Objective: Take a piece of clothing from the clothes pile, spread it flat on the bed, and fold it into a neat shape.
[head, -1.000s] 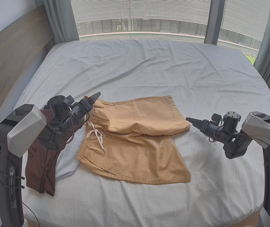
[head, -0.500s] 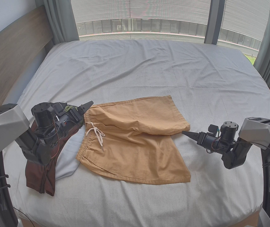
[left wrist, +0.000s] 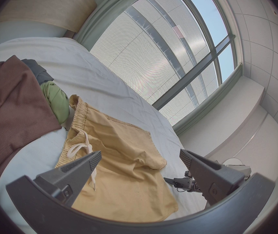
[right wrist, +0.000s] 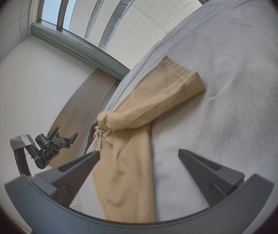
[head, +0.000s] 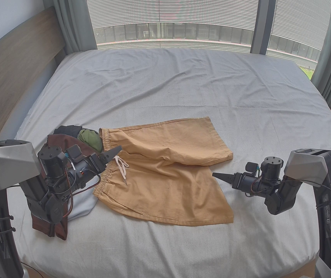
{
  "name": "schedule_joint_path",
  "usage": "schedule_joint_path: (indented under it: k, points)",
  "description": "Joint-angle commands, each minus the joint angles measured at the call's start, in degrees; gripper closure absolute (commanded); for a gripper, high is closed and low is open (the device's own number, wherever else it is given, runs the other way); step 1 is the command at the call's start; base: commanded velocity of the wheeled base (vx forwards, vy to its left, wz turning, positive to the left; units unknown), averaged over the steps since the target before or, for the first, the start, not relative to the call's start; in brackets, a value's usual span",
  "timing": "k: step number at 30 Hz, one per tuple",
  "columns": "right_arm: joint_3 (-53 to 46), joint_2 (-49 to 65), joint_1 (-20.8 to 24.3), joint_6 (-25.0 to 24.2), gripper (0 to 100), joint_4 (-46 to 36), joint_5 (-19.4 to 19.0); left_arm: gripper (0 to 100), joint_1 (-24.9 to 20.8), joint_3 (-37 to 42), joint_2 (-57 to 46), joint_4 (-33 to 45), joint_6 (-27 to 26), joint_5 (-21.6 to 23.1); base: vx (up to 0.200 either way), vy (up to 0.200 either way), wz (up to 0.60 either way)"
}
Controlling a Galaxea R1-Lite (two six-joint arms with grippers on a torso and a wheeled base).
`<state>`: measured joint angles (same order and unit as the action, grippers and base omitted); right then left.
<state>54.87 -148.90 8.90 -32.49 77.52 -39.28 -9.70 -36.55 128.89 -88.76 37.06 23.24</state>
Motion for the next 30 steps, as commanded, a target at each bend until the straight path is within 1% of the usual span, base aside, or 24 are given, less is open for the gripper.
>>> schedule_joint_path:
  k: [1,4,7,8,9,18,24,30]
  points:
    - [-1.3,-0.6,0.5,0.7,0,-0.3,0.0,0,-0.1,0.6,0.9,0.0,-0.1,0.0,0.000,0.000,0.00]
    - [-1.7,-0.8,0.8,0.9,0,-0.9,0.0,0,-0.3,0.4,1.4,0.0,-0.1,0.0,0.000,0.000,0.00]
    - [-2.9,-0.8,0.9,2.2,0,-0.9,0.0,0,-0.8,0.2,1.5,-0.1,-0.1,0.0,0.000,0.000,0.00]
    - [-3.7,-0.8,1.6,2.9,0,-0.8,0.0,0,-0.9,0.2,1.5,-0.1,-0.1,0.0,0.000,0.000,0.00]
    - [-4.1,-0.8,2.2,3.1,100,-0.8,0.0,0,-0.9,0.2,1.5,-0.1,-0.1,0.0,0.000,0.000,0.00]
    - [-6.8,-0.4,3.3,3.7,100,0.0,0.1,0,-1.0,0.3,1.6,-0.1,-0.1,0.0,0.000,0.000,0.00]
    - [-11.6,3.0,2.4,5.8,100,0.0,0.1,0,-1.7,0.2,2.4,-0.1,-0.1,-0.1,0.000,0.000,0.00]
    - [-15.9,4.8,1.1,9.2,100,0.1,0.1,0,-1.8,0.4,2.5,-0.1,-0.1,-0.2,0.000,0.000,0.00]
